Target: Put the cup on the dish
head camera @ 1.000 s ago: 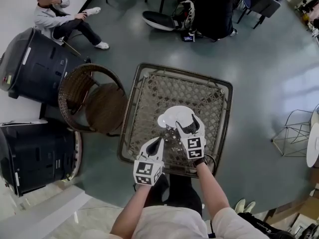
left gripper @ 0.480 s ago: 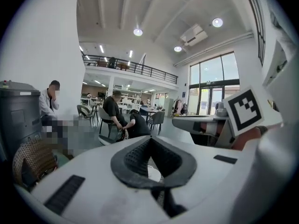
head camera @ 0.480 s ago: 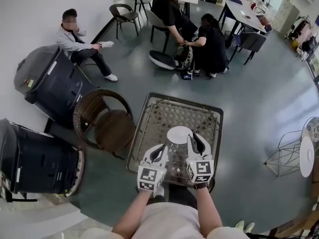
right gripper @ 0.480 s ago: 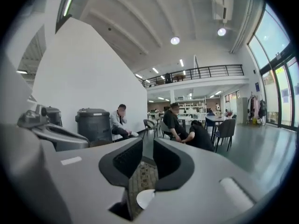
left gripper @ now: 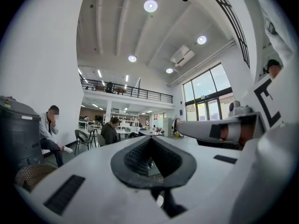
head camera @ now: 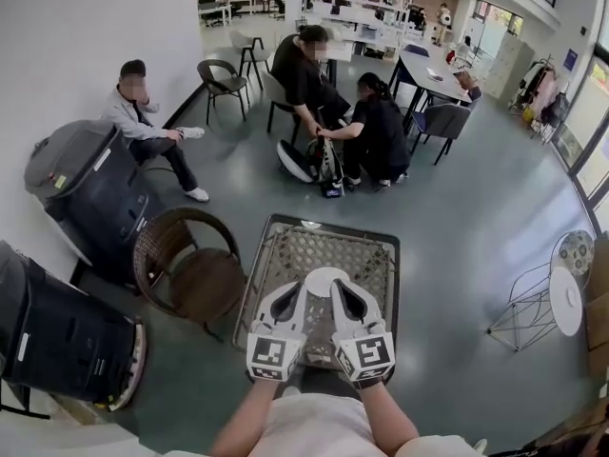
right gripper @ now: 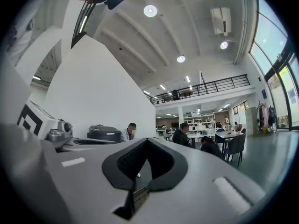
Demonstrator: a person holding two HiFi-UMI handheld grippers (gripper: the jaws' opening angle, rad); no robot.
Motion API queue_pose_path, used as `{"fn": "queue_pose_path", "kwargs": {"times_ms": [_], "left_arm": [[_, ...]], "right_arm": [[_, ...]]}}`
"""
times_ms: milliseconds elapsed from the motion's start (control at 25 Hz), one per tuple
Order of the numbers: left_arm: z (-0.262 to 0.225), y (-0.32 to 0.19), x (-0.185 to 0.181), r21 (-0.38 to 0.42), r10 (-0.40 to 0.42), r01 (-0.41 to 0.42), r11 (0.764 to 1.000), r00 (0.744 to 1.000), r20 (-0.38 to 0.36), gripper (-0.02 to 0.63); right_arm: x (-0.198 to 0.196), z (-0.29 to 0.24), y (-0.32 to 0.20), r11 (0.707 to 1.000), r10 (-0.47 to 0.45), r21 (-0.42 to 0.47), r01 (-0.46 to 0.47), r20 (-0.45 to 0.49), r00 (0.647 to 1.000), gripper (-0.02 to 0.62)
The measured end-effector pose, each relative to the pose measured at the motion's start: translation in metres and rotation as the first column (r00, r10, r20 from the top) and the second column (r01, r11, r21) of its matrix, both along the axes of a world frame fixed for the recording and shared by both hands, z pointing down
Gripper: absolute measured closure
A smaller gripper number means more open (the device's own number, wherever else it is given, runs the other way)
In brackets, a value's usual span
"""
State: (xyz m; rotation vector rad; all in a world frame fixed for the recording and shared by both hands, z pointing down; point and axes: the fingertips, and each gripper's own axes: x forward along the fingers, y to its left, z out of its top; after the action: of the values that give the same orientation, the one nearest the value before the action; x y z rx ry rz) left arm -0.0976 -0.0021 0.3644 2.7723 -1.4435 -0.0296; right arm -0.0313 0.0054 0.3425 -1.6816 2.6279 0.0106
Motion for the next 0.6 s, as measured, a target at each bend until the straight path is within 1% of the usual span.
{"fn": "queue_pose_path", "kwargs": {"times_ms": [120, 200, 280, 360, 480, 600], "left_arm": [[-0.007, 0.009, -0.010, 0.034, -0.026, 0.027, 0.999, 0.999, -0.024, 0.603], [-0.007, 0.015, -0.012, 0.031, -0.019, 0.020, 0.999, 0.999, -0.033, 0.603], [-0.004, 0.021, -0.014, 0.022, -0.009, 0.010, 1.000, 1.000, -0.023, 0.603], [-0.001, 0.028, -0.018, 0.018, -0.011, 0.012, 1.000, 1.000, -0.018, 0.603], [0.002, 0.036, -0.025, 0.017, -0.038, 0.039, 0.999, 0.999, -0.038, 0.603], [0.007, 0.040, -0.036, 0.001, -0.062, 0.063, 0.998, 0.997, -0.042, 0.603]], "right_arm": [[-0.006, -0.003, 0.014, 1.000, 0.012, 0.009, -0.012, -0.002, 1.000, 0.598], [-0.009, 0.000, 0.019, 1.000, 0.025, -0.001, -0.025, -0.002, 1.000, 0.598], [-0.015, 0.003, 0.023, 1.000, 0.022, -0.014, -0.022, 0.010, 1.000, 0.598], [-0.027, 0.004, 0.029, 0.999, -0.018, -0.029, 0.019, 0.033, 0.999, 0.598], [-0.044, 0.003, 0.039, 0.995, -0.087, -0.036, 0.088, 0.045, 0.995, 0.598], [-0.048, 0.006, 0.038, 0.996, -0.080, -0.046, 0.081, 0.030, 0.996, 0.598]]}}
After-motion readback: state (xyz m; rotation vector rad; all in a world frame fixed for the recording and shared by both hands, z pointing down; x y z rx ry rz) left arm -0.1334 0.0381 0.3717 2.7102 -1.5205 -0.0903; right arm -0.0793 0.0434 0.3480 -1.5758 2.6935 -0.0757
